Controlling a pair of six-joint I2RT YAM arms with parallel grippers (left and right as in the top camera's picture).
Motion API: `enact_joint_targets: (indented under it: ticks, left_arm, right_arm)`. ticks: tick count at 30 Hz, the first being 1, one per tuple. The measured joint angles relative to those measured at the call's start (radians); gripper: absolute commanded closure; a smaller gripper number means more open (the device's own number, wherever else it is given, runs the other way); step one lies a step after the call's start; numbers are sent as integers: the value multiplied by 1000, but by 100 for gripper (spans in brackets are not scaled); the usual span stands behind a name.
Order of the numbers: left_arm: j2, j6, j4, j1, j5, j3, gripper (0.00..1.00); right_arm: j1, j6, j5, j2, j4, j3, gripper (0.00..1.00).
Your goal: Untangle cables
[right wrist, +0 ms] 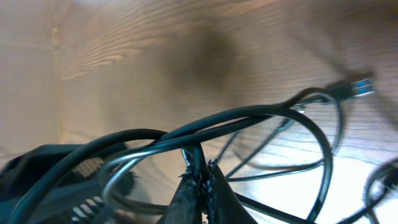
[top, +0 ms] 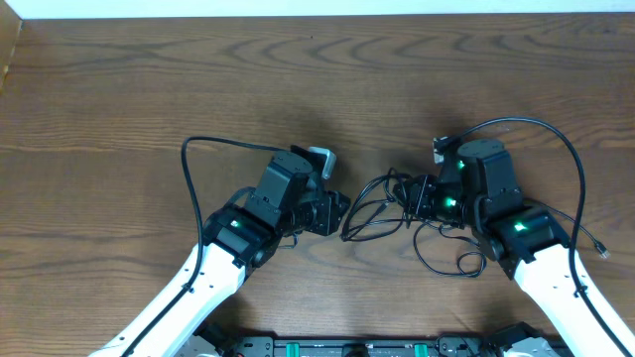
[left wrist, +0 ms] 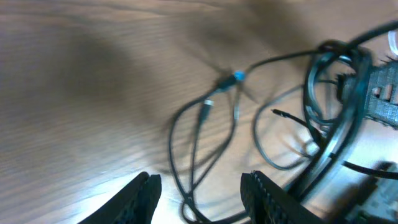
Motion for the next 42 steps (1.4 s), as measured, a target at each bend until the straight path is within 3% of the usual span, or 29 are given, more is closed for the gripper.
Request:
enact_joint_targets:
  ticks: [5, 22, 25, 30, 35, 42]
  left_arm:
    - [0, -26, 19, 0, -86, 0, 51]
    - [1, 36, 41, -115, -49, 0, 51]
    - [1, 31, -11, -113, -137, 0, 51]
    - [1, -87, -29, -57, -265, 0, 51]
    - [-13, -26, 81, -35, -76, 0, 51]
    - [-29, 70, 68, -52, 90, 0, 51]
  right_arm:
    - [0, 0, 35, 34, -1, 0, 99]
    - [0, 0, 37, 49, 8, 0, 99]
    - [0, 0, 38, 54, 8, 0, 99]
    - [0, 0, 38, 69, 8, 0, 99]
    - [0, 0, 39, 82, 11, 0, 99]
    - [0, 0, 41, 87, 12, 0, 99]
